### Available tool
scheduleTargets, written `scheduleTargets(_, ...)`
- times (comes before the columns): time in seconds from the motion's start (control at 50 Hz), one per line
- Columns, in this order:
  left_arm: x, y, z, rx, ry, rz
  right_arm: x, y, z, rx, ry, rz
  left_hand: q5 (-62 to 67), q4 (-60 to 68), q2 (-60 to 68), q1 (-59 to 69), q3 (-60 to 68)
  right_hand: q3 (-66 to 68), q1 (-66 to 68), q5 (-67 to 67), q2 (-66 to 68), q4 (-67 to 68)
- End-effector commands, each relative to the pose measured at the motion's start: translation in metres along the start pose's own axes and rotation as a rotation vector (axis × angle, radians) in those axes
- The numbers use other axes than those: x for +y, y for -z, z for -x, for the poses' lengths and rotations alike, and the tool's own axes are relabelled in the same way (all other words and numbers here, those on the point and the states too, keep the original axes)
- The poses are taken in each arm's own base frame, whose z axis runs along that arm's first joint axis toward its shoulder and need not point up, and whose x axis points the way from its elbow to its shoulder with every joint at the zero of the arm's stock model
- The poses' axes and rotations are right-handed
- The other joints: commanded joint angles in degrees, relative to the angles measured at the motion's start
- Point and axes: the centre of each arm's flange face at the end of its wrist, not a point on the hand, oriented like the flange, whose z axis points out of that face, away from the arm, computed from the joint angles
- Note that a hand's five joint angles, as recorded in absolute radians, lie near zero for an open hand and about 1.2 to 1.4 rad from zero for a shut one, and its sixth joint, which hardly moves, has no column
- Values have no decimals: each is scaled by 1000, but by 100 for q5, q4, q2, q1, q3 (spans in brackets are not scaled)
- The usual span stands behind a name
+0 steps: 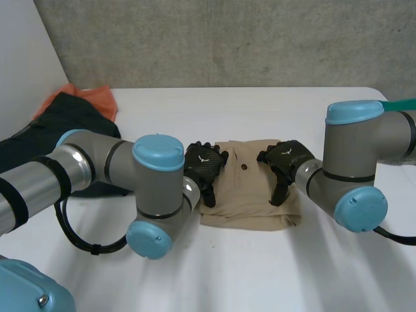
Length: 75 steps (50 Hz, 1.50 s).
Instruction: Fold the laundry.
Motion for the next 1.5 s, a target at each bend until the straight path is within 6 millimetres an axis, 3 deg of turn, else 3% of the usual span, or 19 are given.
scheduleTargets(0.02,-21,9,7,-8,4,-33,-5,5,-2,16,-4,-34,82,175,185,216,147,-211,197,-351,-279,-351)
scheduleTargets(0.12,-61,28,22,-40,15,-129,-28,24,-11,69,-14,-148,48,142,151,183,113,-211,197,-351,-279,-351)
scheduleTargets(0.24,-97,55,35,-45,21,-231,-34,57,-10,113,-36,-250,-70,24,33,65,-5,-211,197,-351,-279,-351)
scheduleTargets(0.36,-120,78,41,97,2,-338,-3,85,11,96,-102,-266,-36,57,67,99,29,-211,197,-351,-279,-351)
scheduleTargets(0.44,-121,83,42,220,4,-359,22,91,34,68,-109,-275,-3,91,100,132,62,-211,197,-351,-279,-351)
scheduleTargets(0.5,-120,87,41,282,28,-349,27,91,54,46,-78,-328,-2,91,101,132,63,-211,197,-351,-279,-351)
scheduleTargets(0.66,-120,91,37,362,86,-339,47,56,69,63,-7,-346,14,108,117,149,79,-211,197,-351,-279,-351)
scheduleTargets(0.8,-122,95,35,367,82,-344,48,34,70,108,151,-383,14,108,117,149,79,-211,197,-351,-279,-351)
scheduleTargets(0.94,-125,96,36,365,81,-352,40,23,67,135,196,-425,14,108,117,149,79,335,743,195,266,195)
scheduleTargets(1.16,-123,96,36,367,86,-346,32,4,63,145,185,-448,-3,91,101,132,63,2991,3399,2851,2922,2851)
scheduleTargets(1.26,-125,98,37,362,85,-351,22,-3,59,158,171,-480,-3,91,101,132,63,5730,6139,5590,5662,5591)
scheduleTargets(1.3,-125,99,38,361,85,-350,17,-5,56,166,157,-495,-3,91,101,132,63,6723,7131,6583,6655,6584)
scheduleTargets(1.46,-127,100,42,348,85,-355,-2,-18,22,230,85,-536,-3,91,101,132,63,6789,7197,6649,6721,6649)
scheduleTargets(1.5,-128,100,45,341,85,-359,-3,-24,4,261,78,-522,-3,91,101,132,63,6789,7197,6649,6721,6649)
